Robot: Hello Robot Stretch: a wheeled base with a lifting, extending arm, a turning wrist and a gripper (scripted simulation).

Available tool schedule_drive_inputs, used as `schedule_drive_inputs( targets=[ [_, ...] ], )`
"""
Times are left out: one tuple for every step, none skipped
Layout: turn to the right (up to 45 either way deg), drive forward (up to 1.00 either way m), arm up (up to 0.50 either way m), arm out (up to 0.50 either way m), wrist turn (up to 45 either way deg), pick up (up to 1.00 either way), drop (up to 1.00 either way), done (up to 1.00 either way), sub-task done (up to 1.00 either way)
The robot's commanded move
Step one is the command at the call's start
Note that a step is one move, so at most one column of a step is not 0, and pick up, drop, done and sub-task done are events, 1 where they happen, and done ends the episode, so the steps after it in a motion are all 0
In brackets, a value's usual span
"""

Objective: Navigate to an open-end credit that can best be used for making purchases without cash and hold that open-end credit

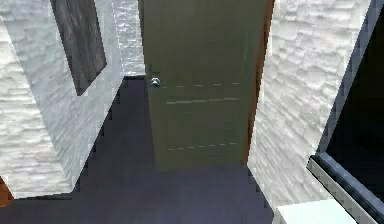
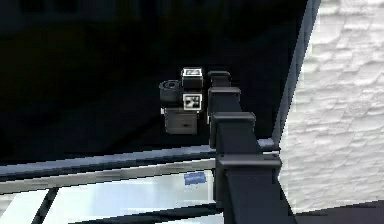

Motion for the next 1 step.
schedule_drive_inputs(
  targets=[
    [0.0,0.0,-0.3,0.0,0.0,0.0,0.0,0.0,0.0]
  ],
)
